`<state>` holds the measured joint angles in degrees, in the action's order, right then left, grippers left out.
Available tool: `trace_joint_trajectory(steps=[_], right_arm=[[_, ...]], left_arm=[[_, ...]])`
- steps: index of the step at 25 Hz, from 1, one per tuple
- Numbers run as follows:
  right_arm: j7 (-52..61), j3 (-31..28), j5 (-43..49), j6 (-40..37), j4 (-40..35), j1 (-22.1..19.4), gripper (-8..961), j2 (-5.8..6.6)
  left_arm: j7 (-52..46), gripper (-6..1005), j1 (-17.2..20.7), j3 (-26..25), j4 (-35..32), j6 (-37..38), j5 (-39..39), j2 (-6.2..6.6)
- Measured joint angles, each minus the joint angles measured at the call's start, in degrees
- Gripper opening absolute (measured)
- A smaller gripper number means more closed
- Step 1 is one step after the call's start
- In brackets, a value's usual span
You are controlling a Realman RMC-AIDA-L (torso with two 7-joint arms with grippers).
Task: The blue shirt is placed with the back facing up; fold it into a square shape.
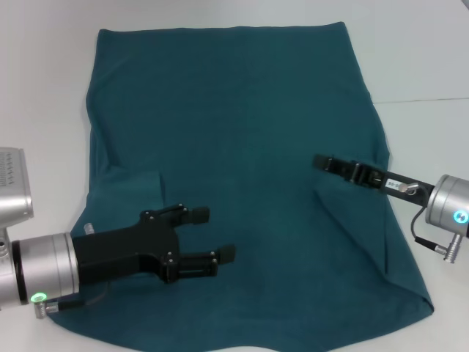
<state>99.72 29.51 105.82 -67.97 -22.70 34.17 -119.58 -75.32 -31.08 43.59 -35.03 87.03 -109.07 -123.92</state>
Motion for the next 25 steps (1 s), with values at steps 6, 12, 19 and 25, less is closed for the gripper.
trace_joint_trajectory(steps=[6,12,19,25], right_arm=[[1.0,0.0,-0.1,-0.7,-0.5,-0.2,339,0.38],[5.9,0.0,0.6,2.0,-0.7,-2.3,588,1.93],[12.3,1.9,1.9,-0.8,-0.9,-5.6,810,5.26],[19.4,3.8,2.8,-6.6,-1.4,-7.7,838,8.53]], left_arm=[[0.0,887,0.2,0.0,0.2,-0.5,0.0,0.00],[0.0,887,0.0,0.0,0.4,-0.5,0.0,0.00],[-0.6,887,-0.2,0.1,0.4,-0.5,-0.1,0.00],[-1.0,888,-0.2,0.1,0.4,-0.4,-0.1,0.00]])
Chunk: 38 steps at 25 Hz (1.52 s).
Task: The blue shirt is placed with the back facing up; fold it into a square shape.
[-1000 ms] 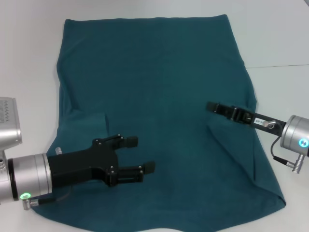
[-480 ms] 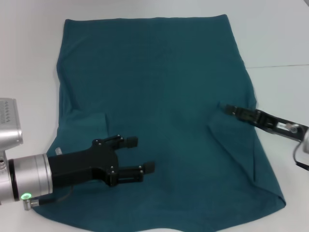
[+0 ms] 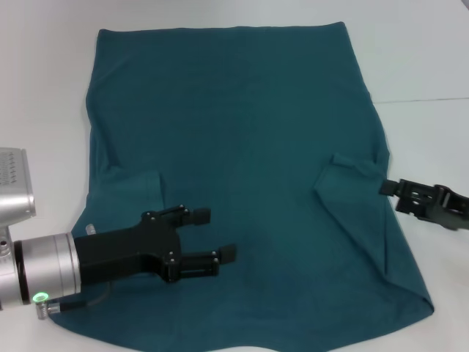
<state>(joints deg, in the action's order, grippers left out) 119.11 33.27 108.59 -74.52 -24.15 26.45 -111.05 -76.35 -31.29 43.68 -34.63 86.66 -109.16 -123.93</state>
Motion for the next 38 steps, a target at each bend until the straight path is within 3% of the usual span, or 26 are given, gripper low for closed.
trace_joint_trajectory(steps=[3,9,18,33,38], right_arm=[[4.8,0.1,3.3,-1.2,-0.8,-0.3,837,0.72],[10.8,0.1,5.4,-2.0,-1.0,0.3,835,0.98],[12.9,0.2,8.9,-0.4,-0.9,2.1,836,-0.28],[13.8,0.2,11.2,-0.5,-1.0,1.5,839,-0.03],[13.6,0.2,11.2,0.6,-1.0,1.9,839,-0.67]], left_arm=[[-0.5,888,0.1,0.1,0.0,0.0,0.0,0.00],[-0.6,889,0.6,0.3,0.0,-0.8,-0.3,0.00],[-0.2,888,1.3,0.5,-0.2,-0.9,-0.6,0.00],[-0.1,888,1.2,0.5,0.0,-1.0,-0.6,0.00],[-0.1,888,1.3,0.5,0.0,-1.1,-0.6,0.00]])
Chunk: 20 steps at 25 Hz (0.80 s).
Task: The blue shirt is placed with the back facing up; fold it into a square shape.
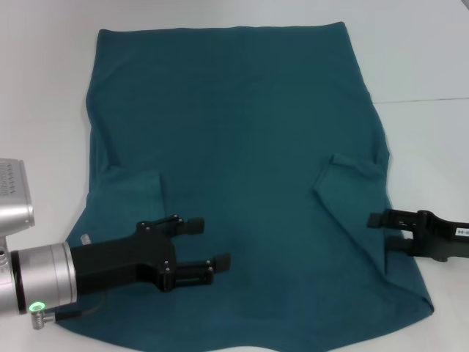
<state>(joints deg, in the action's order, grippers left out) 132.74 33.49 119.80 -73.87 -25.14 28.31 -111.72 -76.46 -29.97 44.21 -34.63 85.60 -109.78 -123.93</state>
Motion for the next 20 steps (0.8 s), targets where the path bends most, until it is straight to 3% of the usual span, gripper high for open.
trace_joint_trajectory(steps=[20], right_arm=[[-2.6,-0.6,-1.0,2.2,0.0,2.2,842,-3.01]], left_arm=[[0.0,889,-0.2,0.0,0.0,-0.6,0.0,0.00]])
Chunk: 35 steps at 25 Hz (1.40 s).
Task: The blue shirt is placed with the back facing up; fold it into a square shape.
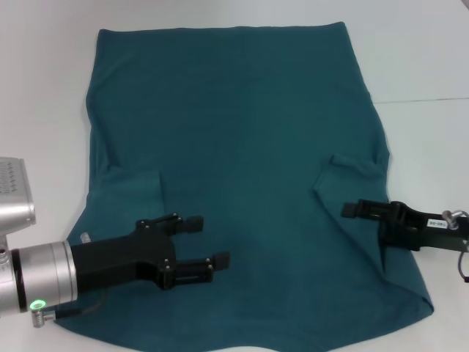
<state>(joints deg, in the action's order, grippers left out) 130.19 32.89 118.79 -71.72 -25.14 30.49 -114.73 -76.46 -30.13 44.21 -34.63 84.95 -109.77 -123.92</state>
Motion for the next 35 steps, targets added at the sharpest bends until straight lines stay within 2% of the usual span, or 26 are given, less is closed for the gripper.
trace_joint_trajectory(steps=[7,12,22,28,35], right_arm=[[-2.5,0.7,0.0,-1.1,0.0,2.4,843,-2.18],[-3.1,2.6,0.1,-2.3,0.0,3.3,844,-2.76],[-4.2,0.3,-0.5,-4.4,-1.5,2.3,846,-2.19],[-11.6,-1.9,-5.2,-6.1,-2.0,1.9,847,-1.32],[-20.2,-2.0,-8.7,-6.3,-1.9,1.6,848,-1.33]], left_arm=[[-0.1,889,-0.1,0.0,0.0,-0.6,0.0,0.00],[-0.1,889,-0.1,0.0,0.0,-1.0,0.0,-0.02],[-0.4,889,0.0,-0.3,0.0,-1.3,0.0,-0.05],[-2.7,889,0.6,-0.6,-0.9,-1.3,0.1,-0.01],[-5.3,888,2.0,-3.9,-2.4,-1.6,0.3,0.00]])
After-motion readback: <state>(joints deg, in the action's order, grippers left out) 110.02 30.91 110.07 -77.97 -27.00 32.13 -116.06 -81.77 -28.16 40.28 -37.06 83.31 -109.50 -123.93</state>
